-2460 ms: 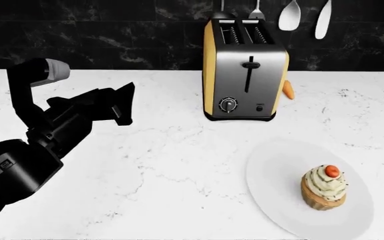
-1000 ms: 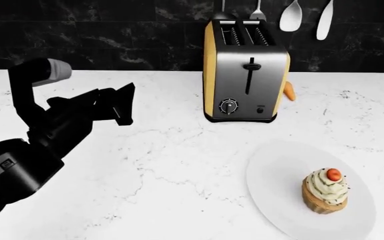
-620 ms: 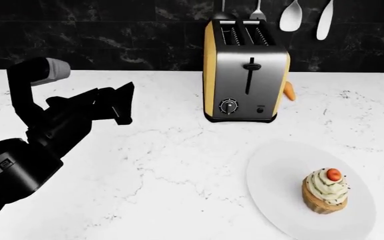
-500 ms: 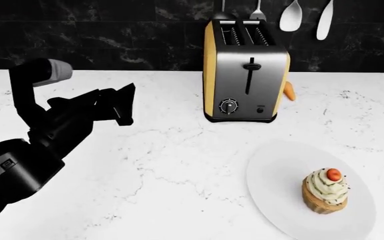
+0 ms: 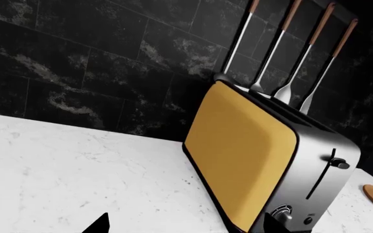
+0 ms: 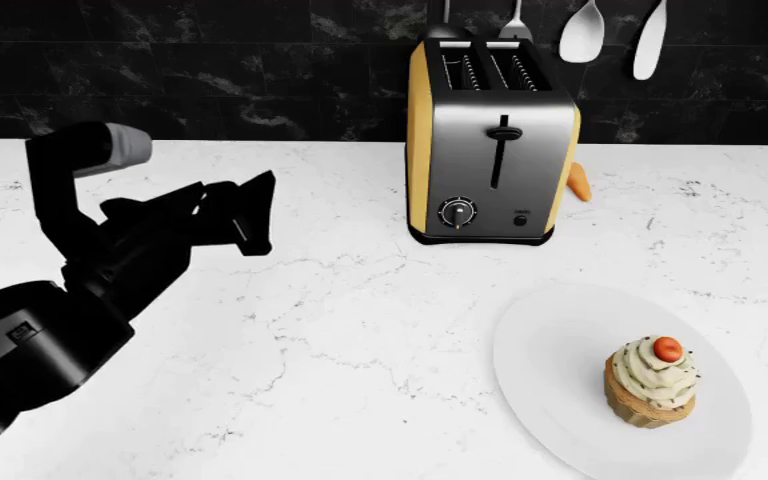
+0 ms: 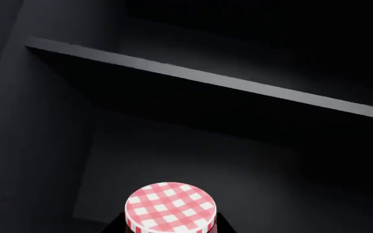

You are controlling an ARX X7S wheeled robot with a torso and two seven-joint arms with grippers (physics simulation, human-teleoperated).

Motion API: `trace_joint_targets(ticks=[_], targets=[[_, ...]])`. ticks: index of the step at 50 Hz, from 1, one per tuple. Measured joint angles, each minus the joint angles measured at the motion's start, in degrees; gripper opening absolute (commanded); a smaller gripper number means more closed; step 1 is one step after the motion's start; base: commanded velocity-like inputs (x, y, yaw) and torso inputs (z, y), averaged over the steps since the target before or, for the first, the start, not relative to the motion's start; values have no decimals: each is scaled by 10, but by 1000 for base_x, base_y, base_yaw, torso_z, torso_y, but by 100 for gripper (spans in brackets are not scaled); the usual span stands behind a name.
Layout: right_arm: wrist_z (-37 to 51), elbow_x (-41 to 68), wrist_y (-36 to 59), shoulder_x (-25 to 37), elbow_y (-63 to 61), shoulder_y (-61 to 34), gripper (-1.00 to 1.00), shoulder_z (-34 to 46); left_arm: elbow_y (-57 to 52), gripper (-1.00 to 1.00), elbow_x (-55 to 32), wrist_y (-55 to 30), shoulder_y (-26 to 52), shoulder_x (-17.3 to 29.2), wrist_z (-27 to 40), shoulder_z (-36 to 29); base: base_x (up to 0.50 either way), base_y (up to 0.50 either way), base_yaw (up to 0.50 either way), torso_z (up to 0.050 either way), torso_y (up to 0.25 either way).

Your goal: From the different types of pastries on the counter, select a croissant and place it on the cutting board. Then retrieve a jar of jam from the cabinet and place it alongside the croissant on the cutting board.

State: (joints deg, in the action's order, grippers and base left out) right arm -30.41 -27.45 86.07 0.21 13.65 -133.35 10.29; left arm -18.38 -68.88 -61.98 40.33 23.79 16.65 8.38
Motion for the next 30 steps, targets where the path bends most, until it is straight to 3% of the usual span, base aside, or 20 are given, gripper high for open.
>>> trace_joint_targets(ticks=[8,13,20,30], targets=[[-273,-264,23,-1,-75,36,-100,21,1,100,2,3,-1,0,0,-4,0,0,0,0,0],[-399,-388,30,-1,-117,66,-100,33,3,100,4,5,-2,1,-2,-7,0,0,0,0,0],[-498,-488,37,-2,-172,109,-100,50,7,100,7,9,-3,1,-4,-11,0,0,0,0,0],[-560,-582,38,-2,-267,240,-100,76,8,100,7,12,-5,2,-5,-13,0,0,0,0,0]])
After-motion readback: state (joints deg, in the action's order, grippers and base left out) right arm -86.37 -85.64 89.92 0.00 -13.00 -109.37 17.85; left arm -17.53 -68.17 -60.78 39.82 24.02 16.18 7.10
